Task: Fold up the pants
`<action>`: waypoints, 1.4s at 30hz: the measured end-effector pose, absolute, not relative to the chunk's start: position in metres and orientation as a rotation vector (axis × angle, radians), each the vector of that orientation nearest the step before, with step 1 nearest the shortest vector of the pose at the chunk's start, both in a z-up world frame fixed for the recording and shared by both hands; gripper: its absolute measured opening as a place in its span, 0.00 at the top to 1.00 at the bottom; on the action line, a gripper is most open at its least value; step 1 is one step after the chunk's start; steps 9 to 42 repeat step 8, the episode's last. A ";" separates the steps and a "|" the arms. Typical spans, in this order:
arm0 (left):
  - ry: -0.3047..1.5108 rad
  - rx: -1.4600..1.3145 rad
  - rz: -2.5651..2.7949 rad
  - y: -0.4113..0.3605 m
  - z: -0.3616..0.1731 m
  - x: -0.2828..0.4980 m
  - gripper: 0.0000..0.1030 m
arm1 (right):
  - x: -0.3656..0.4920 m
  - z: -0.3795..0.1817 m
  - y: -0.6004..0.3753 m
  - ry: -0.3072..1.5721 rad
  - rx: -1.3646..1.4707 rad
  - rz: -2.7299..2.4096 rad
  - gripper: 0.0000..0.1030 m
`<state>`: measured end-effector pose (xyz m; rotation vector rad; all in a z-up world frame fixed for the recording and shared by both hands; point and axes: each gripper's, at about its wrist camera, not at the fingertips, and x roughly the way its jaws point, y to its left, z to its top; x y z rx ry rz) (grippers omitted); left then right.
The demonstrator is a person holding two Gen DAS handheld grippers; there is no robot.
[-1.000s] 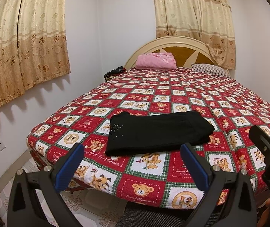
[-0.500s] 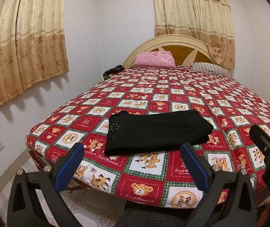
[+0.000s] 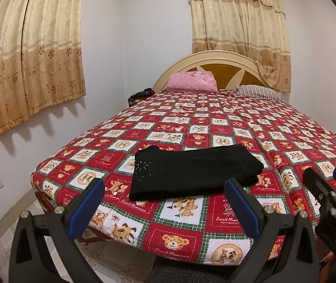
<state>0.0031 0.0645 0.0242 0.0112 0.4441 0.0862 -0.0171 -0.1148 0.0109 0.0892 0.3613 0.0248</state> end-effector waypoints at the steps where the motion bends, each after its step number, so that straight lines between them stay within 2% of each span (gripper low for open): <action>1: 0.442 0.015 0.084 0.064 0.024 0.003 0.00 | -0.017 0.011 -0.115 0.362 0.091 0.024 0.13; 42: 0.477 0.008 0.073 0.063 0.022 0.006 0.00 | -0.017 0.011 -0.117 0.361 0.095 0.021 0.13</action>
